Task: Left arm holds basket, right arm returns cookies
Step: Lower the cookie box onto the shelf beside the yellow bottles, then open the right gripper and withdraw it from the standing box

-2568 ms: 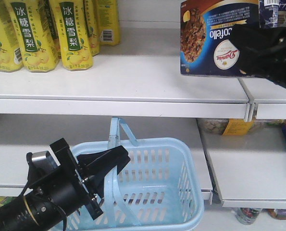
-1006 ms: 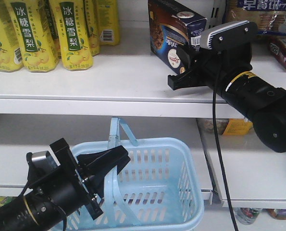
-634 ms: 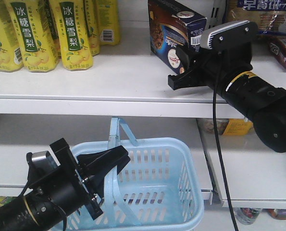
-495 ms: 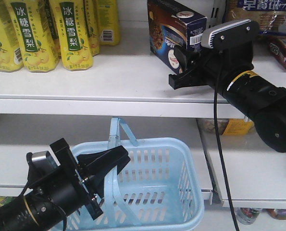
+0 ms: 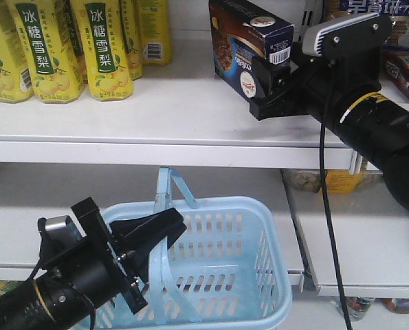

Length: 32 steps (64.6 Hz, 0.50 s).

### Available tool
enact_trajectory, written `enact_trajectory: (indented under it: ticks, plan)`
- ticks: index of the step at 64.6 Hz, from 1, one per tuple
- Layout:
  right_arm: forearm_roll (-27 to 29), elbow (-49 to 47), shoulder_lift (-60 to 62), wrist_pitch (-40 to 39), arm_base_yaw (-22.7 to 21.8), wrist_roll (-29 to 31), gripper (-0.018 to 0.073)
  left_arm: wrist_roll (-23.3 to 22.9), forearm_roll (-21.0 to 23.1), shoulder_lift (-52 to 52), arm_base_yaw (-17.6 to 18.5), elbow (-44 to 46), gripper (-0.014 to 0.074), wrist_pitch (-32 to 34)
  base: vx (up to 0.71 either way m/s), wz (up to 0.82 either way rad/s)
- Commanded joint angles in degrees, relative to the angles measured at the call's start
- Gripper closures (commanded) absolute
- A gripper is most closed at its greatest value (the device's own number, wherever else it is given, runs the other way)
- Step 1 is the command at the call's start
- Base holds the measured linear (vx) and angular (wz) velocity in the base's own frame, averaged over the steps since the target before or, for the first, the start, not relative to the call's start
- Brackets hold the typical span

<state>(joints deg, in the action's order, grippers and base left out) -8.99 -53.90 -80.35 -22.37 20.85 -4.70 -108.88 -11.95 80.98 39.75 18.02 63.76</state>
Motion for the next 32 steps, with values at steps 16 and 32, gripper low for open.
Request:
enact_trajectory:
  ticks: [16,32]
  plan:
    - [-1.4,-1.6,7.6,2.8,1.1,-4.0,0.0129,0.2,1.0,-1.9,0.2,1.6,0.0596,14.9,0.0,0.0]
    - [-1.5,-1.6,14.0,9.2,3.2,-4.0,0.0154,0.2,1.0,-1.9,0.2,1.6,0.0596,14.9,0.0,0.0]
